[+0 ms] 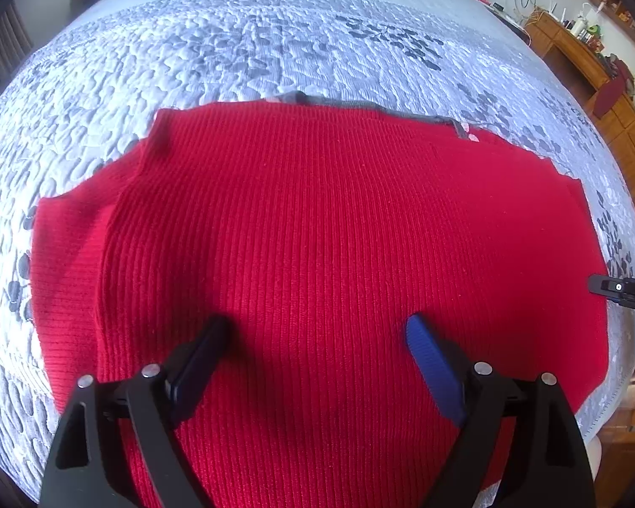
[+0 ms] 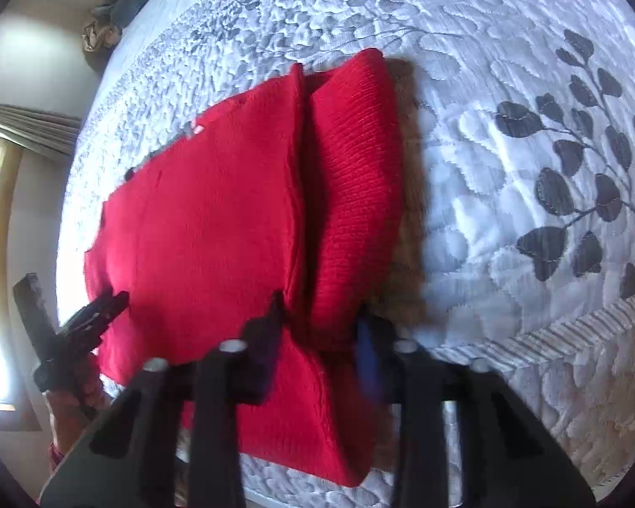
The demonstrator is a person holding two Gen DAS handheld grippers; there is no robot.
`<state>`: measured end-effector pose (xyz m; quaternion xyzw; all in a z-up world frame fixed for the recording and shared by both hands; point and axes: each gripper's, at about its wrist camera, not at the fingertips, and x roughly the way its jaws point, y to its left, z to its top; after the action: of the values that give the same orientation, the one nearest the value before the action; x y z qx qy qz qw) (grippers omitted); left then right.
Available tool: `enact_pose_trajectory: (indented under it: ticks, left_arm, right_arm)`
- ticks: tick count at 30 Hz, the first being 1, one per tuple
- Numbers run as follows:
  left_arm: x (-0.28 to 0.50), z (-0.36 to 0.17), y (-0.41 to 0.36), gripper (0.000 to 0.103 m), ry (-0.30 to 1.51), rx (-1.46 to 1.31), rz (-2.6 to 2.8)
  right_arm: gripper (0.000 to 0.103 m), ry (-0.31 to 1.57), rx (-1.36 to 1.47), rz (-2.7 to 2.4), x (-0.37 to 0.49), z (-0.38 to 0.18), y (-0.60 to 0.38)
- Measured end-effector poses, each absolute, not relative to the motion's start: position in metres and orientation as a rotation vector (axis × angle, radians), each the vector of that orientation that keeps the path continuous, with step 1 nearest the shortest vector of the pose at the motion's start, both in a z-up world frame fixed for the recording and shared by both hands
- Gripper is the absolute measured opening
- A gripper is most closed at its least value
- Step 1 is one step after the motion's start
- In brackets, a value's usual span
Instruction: Fold small clothes
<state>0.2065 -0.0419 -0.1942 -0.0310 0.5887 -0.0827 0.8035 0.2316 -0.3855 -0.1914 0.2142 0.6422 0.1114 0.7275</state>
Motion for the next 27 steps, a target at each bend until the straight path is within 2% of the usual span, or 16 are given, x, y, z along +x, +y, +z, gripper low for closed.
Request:
enact_pose_trajectory:
  ticks: [6, 13, 17, 22, 27]
  left_arm:
    - [0.200, -0.180, -0.024, 0.086, 1.251, -0.142, -0.171]
    - [0.200, -0.191, -0.014, 0.084, 1.260, -0.115, -0.206]
    - [0.201, -0.196, -0.018, 0.086, 1.253, -0.094, -0.205]
    - [0.203, -0.192, -0.013, 0.085, 1.267, -0.132, -0.227]
    - [0.194, -0.160, 0.008, 0.084, 1.235, -0.207, -0.257]
  right_arm:
    - [0.021, 1.417, 0.465, 0.233, 0.231, -0.192, -0.385]
    - [0.021, 1.429, 0.459, 0.210, 0.231, -0.199, -0.383]
    - [0.019, 1.445, 0.463, 0.190, 0.233, -0.198, -0.382]
    - [0.017, 1.452, 0.387, 0.137, 0.238, -0.180, -0.370]
    - [0.016, 1.421, 0.302, 0.126, 0.245, -0.147, -0.347]
